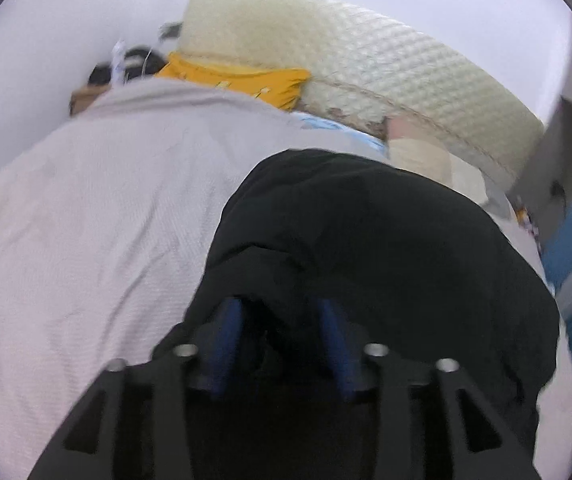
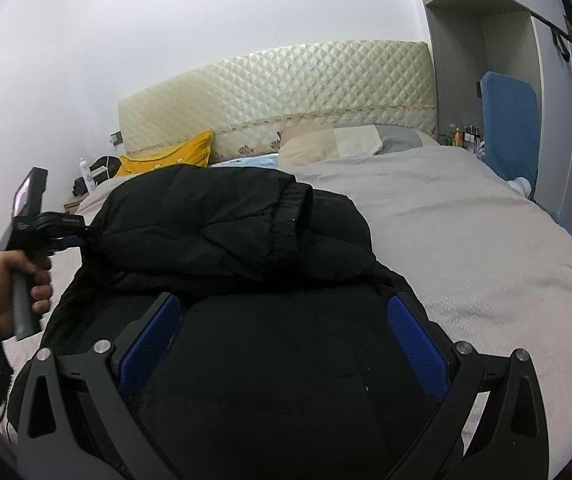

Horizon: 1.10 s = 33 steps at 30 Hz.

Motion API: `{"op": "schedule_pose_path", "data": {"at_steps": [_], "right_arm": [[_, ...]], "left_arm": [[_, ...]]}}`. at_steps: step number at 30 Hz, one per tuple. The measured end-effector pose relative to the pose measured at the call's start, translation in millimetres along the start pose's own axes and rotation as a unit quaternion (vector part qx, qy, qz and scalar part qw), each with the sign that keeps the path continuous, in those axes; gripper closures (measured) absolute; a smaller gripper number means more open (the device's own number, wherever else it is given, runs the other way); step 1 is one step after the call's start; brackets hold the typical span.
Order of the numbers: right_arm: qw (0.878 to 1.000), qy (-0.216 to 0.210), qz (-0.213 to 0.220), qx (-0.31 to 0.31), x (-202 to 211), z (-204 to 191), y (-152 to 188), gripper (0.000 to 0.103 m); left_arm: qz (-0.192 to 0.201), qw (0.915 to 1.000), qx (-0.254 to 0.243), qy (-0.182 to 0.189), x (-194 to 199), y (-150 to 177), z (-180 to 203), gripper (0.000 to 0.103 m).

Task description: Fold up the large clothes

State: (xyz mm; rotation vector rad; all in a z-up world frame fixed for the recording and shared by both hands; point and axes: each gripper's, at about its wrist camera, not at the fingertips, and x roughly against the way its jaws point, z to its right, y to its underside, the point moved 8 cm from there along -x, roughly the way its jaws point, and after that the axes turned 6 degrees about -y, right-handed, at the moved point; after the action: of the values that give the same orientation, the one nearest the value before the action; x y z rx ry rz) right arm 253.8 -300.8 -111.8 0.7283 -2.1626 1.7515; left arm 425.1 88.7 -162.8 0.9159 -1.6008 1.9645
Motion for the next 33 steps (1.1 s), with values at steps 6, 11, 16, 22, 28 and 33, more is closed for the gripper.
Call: {"op": "schedule_pose_path", "data": {"at_steps": [6, 11, 16, 22, 28, 33], "right_arm": [[1.000, 0.000, 0.009, 0.003, 8.4, -3.8, -2.2, 0.000], [1.000, -0.007, 0.006, 0.016, 13.8, -14.5, -1.4, 0.000], [0.999, -0.005, 0.003, 0.037, 22.3, -30.7, 0.5, 0.000], [0.999, -0.013, -0.016, 0.033, 38.7, -41.5, 13.2, 0.000], [0.999, -0.007, -0.039, 0.008, 42.2, -26.3, 19.7, 0.000], [0.991, 0.062, -0.114, -0.009, 23.6, 12.0, 32.2, 0.000]], "left_arm": [[0.054, 0.9947, -0.088, -0.003, 79.6, 16.7, 18.4, 0.048], [0.073, 0.9913, -0.108, 0.022, 142.4, 41.5, 26.0, 0.048], [0.074, 0.9886, -0.124, 0.043, 182.6, 73.6, 20.9, 0.048], [0.044, 0.9888, -0.125, 0.069, 193.5, 121.7, 6.5, 0.048], [0.047, 0.9894, -0.124, 0.060, 175.2, 142.2, -8.0, 0.048], [0.014, 0.9937, -0.087, 0.068, 152.9, 146.0, -31.0, 0.048]]}}
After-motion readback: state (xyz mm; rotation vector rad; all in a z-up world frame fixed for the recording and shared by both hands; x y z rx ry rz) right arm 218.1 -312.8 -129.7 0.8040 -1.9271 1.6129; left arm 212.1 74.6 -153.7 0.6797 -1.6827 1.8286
